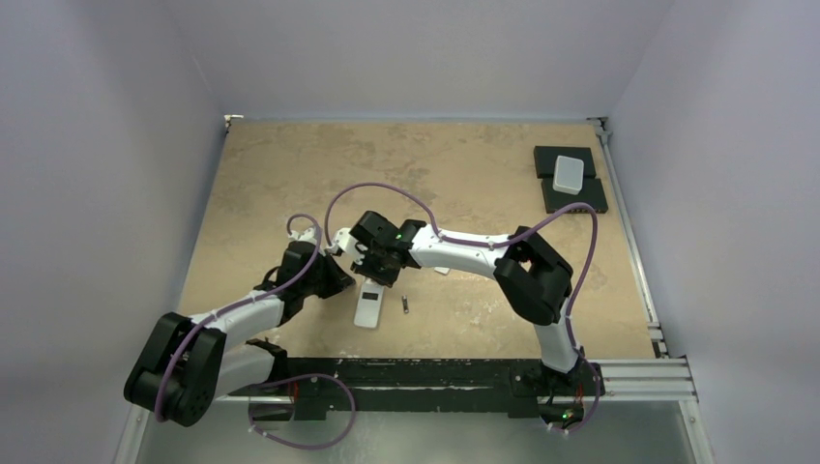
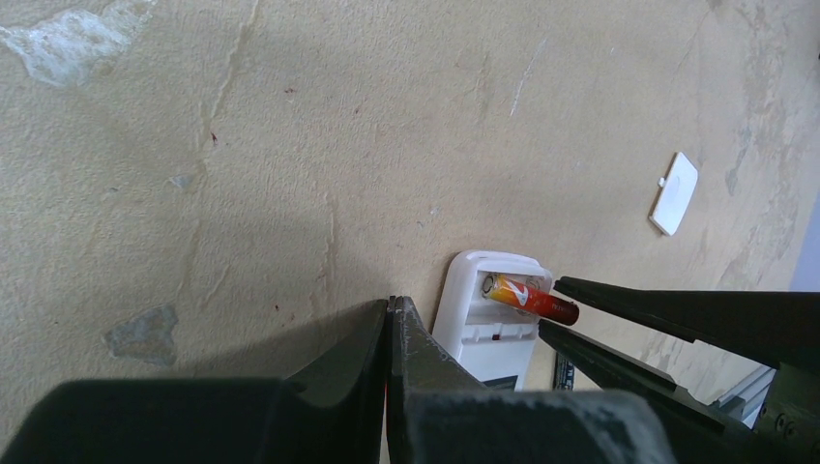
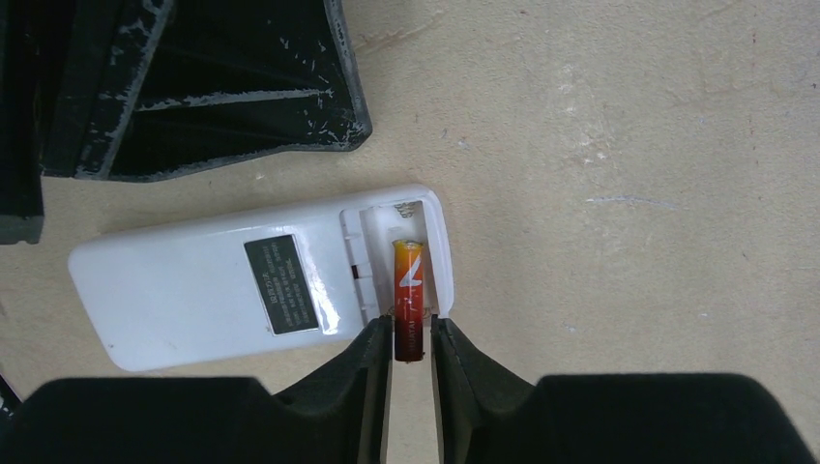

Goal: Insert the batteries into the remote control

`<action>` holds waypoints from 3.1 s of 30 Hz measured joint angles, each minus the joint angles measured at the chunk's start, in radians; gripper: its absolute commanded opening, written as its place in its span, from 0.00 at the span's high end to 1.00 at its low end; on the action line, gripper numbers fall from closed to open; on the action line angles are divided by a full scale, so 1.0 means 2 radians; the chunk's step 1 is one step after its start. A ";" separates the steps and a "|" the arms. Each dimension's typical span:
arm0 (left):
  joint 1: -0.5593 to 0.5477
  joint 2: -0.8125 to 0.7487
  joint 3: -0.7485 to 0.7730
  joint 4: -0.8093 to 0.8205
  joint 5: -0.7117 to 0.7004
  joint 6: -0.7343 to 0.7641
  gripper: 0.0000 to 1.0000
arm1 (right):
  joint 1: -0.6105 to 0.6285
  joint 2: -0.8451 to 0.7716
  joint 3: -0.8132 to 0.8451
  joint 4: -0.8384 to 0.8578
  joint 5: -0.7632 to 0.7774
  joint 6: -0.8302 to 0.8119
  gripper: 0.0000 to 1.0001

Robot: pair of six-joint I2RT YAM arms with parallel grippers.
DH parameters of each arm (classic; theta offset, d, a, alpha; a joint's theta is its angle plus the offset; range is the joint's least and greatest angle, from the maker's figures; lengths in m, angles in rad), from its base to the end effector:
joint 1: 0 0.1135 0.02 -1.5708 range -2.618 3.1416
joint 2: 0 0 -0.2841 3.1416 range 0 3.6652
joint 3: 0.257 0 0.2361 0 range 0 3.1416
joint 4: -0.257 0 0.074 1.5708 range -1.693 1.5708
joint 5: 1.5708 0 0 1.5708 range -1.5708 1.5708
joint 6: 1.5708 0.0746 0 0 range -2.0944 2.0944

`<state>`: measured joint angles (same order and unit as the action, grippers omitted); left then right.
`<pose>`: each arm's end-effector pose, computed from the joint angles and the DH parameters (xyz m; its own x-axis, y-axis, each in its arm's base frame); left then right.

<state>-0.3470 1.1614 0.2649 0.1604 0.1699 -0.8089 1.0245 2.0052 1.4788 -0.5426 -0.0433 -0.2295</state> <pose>0.1891 -0.0818 0.1342 -0.7636 -0.4821 -0.4294 -0.1441 0.7756 -0.6146 0.2251 0.3764 0.1782 -0.2469 -0.8435 -0.4770 -0.9454 0.3177 -0.0725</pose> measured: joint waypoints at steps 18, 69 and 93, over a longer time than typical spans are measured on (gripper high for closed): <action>0.000 0.005 0.000 0.006 0.005 0.000 1.00 | 0.000 -0.024 -0.005 0.015 0.004 0.002 0.70; 0.000 -0.015 0.017 -0.053 0.014 0.009 0.97 | -0.006 -0.327 -0.274 0.176 0.150 0.320 0.64; 0.018 -0.026 0.039 -0.056 0.052 0.014 0.66 | -0.009 -0.312 -0.311 0.245 0.087 0.451 0.66</action>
<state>-0.3111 1.1088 0.3424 0.0479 0.2737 -0.7815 1.0073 1.3819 0.8577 -0.0525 0.1310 0.6724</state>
